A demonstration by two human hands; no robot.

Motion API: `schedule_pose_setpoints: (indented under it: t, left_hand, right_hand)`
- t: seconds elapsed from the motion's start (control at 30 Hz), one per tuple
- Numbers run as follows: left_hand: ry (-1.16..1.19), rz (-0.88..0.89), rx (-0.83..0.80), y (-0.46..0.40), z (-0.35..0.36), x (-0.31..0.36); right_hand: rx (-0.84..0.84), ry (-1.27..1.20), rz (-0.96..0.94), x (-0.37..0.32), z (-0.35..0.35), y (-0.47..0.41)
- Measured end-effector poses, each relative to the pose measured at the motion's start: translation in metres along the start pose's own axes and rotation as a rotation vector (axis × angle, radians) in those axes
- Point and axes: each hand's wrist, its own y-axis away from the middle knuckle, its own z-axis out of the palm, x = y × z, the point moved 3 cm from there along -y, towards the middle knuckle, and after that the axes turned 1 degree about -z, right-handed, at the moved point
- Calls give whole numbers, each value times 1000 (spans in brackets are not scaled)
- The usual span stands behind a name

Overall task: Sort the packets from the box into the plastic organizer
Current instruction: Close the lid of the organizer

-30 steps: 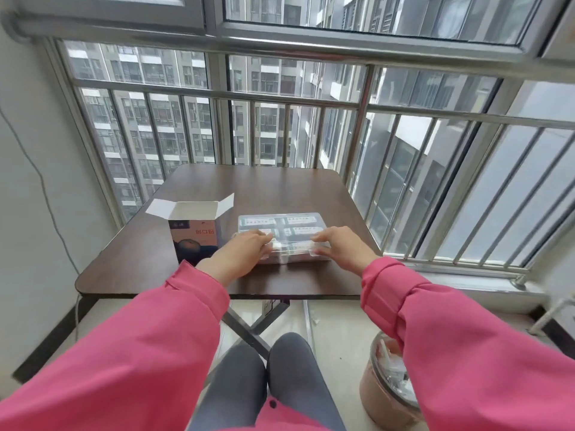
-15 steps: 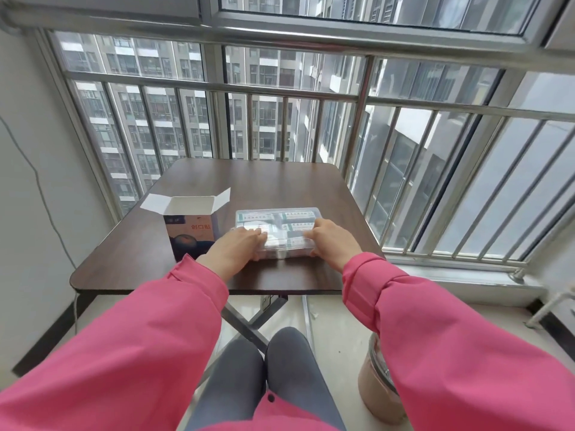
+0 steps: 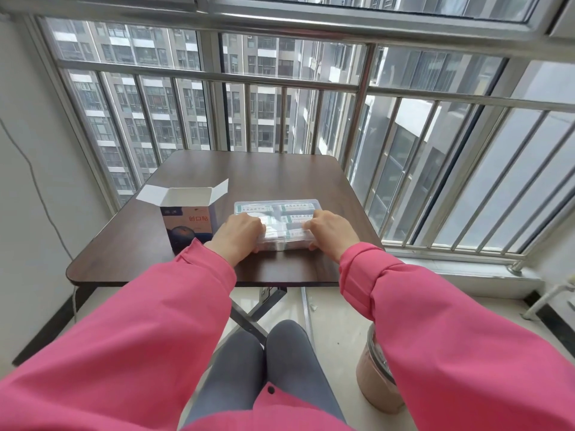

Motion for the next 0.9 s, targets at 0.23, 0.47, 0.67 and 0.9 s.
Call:
schedule_pose_setpoints:
  t: [0.23,0.47,0.67,0.9]
  left_hand:
    - [-59,-13,51,-4,10,0]
    - [-73,22,47,-3,4,1]
    - [-36,19,50,-2,4,-1]
    - [-90,-1,40,-1,1,6]
  right_hand:
    - [8,8,-8,1,2,0]
    - [38,8,6,-1,6,3]
    - [34,29,-2,-3,3,4]
    - [38,85,-2,-9,1,9]
